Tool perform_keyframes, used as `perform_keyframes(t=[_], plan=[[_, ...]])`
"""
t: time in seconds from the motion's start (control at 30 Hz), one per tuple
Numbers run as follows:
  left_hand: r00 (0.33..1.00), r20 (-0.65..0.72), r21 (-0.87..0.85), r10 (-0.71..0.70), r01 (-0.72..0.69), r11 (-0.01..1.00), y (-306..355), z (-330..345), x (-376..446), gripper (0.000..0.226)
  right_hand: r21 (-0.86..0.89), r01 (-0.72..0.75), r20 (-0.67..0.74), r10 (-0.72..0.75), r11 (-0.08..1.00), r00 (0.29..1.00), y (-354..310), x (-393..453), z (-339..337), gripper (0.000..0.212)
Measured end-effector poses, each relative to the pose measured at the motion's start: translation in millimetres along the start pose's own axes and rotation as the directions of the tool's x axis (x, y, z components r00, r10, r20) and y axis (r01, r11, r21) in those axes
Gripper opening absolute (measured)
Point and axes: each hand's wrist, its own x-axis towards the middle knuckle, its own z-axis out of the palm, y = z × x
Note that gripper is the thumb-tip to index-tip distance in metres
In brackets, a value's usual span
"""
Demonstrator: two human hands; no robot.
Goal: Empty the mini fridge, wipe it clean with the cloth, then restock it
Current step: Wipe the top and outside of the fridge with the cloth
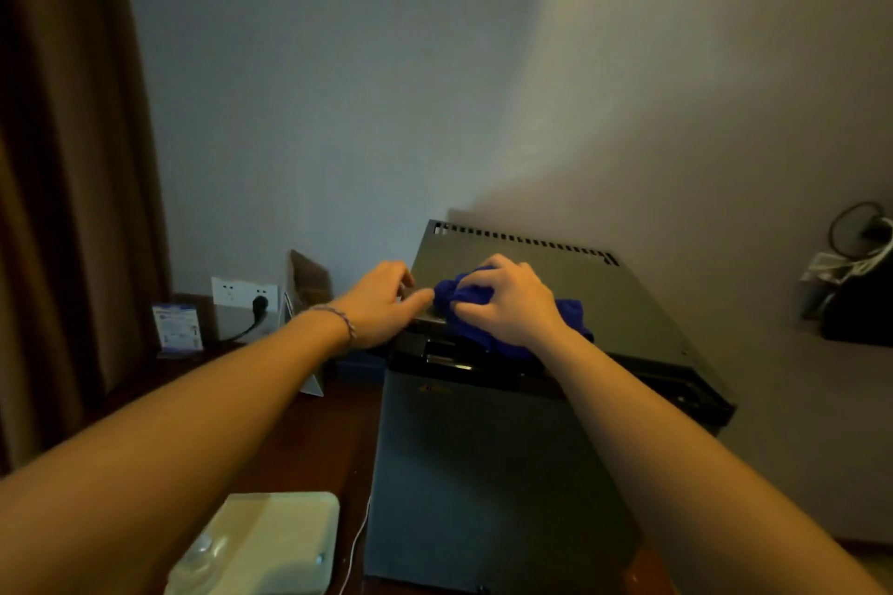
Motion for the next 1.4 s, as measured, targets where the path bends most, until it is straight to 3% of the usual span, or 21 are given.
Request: perform_keyframes(t=[0.23,0.43,0.53,0.6,0.7,0.73,0.83,0.93,1.0,1.1,1.27,1.4], plan=[[0.983,0.132,-0.015,-0.127,0.13,0.991,8,25,25,0.07,-0.004,-0.071,0.054,0.071,0.997,0.996,19,40,6,0.034],[0.97,0.189,-0.055,-0.151,0.164,0.985,7,27,60,0.066,0.031,-0.074,0.076,0.071,0.997,0.995,32,91,21,0.041],[0.978,0.122,-0.142,-0.171,0.188,0.972,10,27,78,0.069,0.052,-0.049,0.089,0.044,0.997,0.995,37,115,27,0.049],[0.982,0.078,-0.172,-0.17,0.182,0.968,15,30,91,0.086,0.162,-0.036,0.144,0.012,0.986,0.989,43,126,26,0.064],[0.994,0.029,-0.073,-0.109,0.111,0.991,27,32,111,0.111,0.503,-0.083,0.184,-0.013,0.86,0.983,67,138,10,0.08],[0.998,0.013,-0.014,-0.069,0.069,0.997,33,32,117,0.11,0.488,-0.069,0.16,-0.012,0.87,0.987,82,139,3,0.078],[1.0,0.011,0.133,-0.009,0.008,0.991,54,37,138,0.102,0.102,-0.088,0.119,0.076,0.991,0.99,136,126,-10,0.063],[0.991,0.104,0.327,-0.079,0.041,0.944,70,49,158,0.097,-0.058,-0.172,0.203,0.18,0.983,0.962,177,99,-9,0.057],[0.985,0.124,0.429,-0.119,0.055,0.902,77,58,169,0.103,-0.087,-0.162,0.223,0.178,0.983,0.958,190,86,-3,0.055],[0.997,0.046,0.464,-0.064,0.035,0.885,78,66,175,0.103,-0.099,-0.189,0.236,0.208,0.977,0.949,188,81,0,0.057],[0.999,0.021,0.414,-0.032,0.021,0.91,68,59,169,0.071,-0.109,-0.31,0.288,0.329,0.944,0.899,163,77,5,0.067],[0.995,-0.036,0.363,-0.091,0.097,0.927,37,29,161,0.056,-0.149,-0.357,0.303,0.387,0.922,0.871,138,78,10,0.072]])
